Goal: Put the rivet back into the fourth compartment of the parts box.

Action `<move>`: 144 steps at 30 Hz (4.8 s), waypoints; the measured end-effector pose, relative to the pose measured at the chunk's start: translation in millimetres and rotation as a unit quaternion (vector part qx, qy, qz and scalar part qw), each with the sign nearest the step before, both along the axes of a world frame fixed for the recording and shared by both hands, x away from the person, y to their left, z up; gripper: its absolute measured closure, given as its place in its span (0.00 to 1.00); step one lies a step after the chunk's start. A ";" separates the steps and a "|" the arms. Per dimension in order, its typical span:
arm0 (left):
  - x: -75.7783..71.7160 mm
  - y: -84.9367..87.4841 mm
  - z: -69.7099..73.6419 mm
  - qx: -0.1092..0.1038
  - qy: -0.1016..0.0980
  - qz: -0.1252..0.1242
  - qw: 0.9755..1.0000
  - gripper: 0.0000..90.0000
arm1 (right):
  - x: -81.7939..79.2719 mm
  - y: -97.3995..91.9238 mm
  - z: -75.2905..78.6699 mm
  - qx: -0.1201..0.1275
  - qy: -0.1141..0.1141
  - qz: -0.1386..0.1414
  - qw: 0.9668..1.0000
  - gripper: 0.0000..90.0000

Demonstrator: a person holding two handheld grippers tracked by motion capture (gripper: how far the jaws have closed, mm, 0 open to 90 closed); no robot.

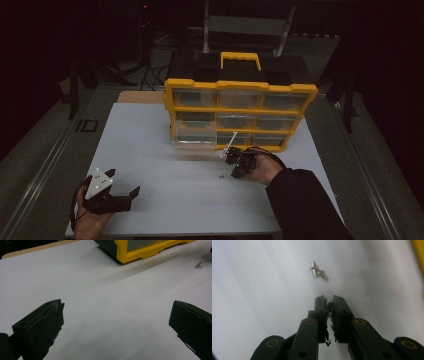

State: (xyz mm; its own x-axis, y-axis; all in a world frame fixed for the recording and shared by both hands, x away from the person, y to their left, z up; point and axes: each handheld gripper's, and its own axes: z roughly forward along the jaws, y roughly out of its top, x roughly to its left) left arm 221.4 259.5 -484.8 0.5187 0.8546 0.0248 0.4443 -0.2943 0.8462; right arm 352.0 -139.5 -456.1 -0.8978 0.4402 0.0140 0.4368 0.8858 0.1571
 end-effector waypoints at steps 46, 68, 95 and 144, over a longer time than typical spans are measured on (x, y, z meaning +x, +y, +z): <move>0.0 -0.9 -0.2 0.000 0.000 -0.004 1.000 0.00 | 8.5 22.7 138.3 0.332 -0.154 0.052 0.929 0.52; 0.4 -1.1 -0.4 0.003 0.002 -0.003 1.000 0.00 | -9.9 -3.1 99.8 0.182 -0.164 0.075 0.967 0.17; 0.4 -1.2 -0.7 0.002 0.003 -0.005 1.000 0.00 | -3.9 14.3 -16.2 0.048 -0.033 0.097 0.994 0.54; 0.3 -1.6 -0.7 0.002 0.003 -0.006 1.000 0.00 | -3.9 -4.3 13.4 0.019 -0.016 0.125 0.992 0.92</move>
